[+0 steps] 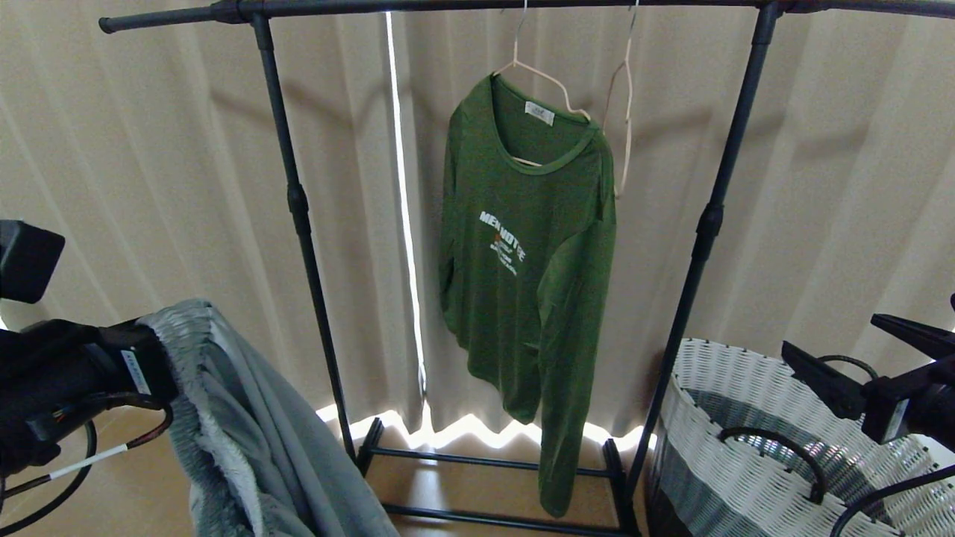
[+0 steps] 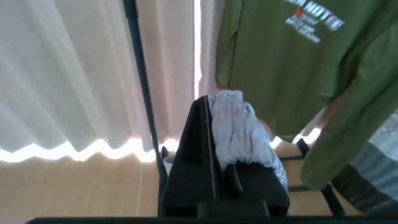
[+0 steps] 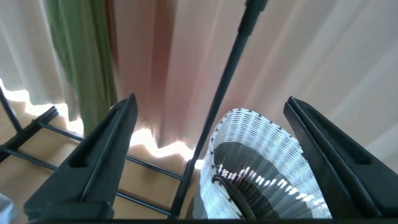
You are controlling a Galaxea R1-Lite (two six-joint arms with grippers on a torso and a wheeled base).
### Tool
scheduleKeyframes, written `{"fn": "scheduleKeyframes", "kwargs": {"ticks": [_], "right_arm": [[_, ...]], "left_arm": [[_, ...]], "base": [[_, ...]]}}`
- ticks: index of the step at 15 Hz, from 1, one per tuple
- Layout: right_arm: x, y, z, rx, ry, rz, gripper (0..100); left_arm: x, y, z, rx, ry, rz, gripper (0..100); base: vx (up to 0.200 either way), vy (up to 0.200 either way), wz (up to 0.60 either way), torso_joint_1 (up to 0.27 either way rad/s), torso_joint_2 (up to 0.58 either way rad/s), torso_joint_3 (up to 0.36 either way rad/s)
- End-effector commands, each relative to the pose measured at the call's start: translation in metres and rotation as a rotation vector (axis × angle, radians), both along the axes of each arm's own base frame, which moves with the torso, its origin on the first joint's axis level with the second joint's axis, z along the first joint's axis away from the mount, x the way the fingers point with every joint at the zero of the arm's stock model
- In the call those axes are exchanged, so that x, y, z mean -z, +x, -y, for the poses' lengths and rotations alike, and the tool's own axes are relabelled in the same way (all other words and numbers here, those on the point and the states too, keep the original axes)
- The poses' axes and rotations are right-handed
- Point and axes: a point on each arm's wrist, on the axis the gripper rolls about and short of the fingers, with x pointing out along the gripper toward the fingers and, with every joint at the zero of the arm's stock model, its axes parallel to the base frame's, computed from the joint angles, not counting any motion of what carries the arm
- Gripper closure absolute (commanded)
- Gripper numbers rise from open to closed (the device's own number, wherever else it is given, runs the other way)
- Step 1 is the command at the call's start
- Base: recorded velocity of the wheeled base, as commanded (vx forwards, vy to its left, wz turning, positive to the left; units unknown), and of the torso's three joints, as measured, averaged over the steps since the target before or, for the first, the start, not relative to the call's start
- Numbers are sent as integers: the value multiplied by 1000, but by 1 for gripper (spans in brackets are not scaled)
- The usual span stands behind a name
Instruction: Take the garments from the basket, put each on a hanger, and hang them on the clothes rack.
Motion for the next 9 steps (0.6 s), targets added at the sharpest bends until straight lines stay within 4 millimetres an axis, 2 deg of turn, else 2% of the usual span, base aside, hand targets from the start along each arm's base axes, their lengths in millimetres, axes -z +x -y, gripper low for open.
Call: {"fn": "scheduleKeyframes", "kwargs": {"ticks": [1, 3, 6, 9], "right_arm": [[0, 1, 0, 1, -1, -1, 0], [0, 1, 0, 1, -1, -5, 0], [0, 1, 0, 3, -1, -5, 0], [1, 2, 1, 4, -1, -7, 0]], "left_arm": [[4, -1, 1, 8, 2, -13, 100], [3, -6, 4, 44, -1, -6, 100], [5, -9, 5, 63, 0, -6, 100], [10, -12, 4, 79, 42, -13, 100]], "base": [[0, 0, 0, 0, 0, 0], [0, 0, 0, 26, -106, -87], [0, 0, 0, 69, -261, -263], [0, 0, 0, 175, -533, -294]]}}
